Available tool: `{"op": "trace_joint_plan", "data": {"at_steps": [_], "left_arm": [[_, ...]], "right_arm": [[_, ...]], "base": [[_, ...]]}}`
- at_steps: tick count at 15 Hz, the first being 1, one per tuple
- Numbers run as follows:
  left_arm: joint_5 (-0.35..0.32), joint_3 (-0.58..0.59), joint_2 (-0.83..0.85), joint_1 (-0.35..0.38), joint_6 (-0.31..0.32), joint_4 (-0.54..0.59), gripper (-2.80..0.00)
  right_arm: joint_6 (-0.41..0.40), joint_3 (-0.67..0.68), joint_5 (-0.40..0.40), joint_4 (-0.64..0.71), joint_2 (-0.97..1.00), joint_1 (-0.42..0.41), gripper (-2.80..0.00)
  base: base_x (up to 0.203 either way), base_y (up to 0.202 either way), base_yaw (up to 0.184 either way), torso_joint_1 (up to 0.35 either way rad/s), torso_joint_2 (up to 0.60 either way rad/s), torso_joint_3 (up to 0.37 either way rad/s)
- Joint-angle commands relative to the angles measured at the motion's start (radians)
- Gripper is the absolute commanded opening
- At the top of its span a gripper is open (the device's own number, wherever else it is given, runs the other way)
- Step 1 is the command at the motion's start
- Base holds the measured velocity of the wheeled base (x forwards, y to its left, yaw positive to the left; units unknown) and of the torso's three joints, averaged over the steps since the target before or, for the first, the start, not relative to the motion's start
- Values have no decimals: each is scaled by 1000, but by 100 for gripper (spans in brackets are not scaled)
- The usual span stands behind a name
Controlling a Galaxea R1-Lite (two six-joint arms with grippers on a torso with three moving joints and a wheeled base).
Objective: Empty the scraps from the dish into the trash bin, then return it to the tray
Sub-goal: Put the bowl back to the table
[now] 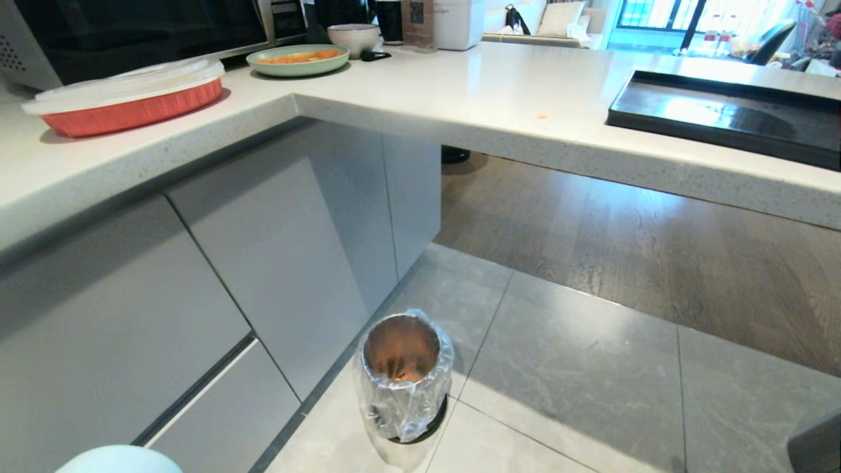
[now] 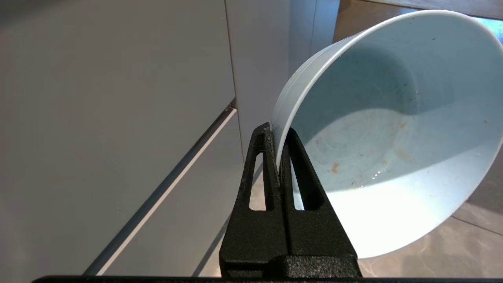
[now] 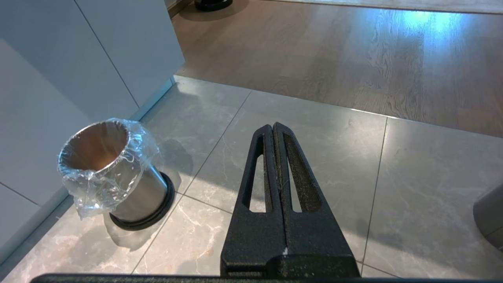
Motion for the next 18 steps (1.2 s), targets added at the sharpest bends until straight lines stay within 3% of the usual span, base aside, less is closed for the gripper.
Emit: {"op": "trace_joint_plan", "data": {"at_steps": [1, 18], "left_arm": [[0, 0, 0, 0, -4, 0, -280], [0, 0, 0, 0, -5, 0, -280]], "right_arm": [[0, 0, 0, -1, 0, 0, -280], [0, 0, 0, -2, 0, 0, -280]], "base": [[0, 0, 0, 2, -1, 30], [0, 0, 0, 0, 0, 0]]}}
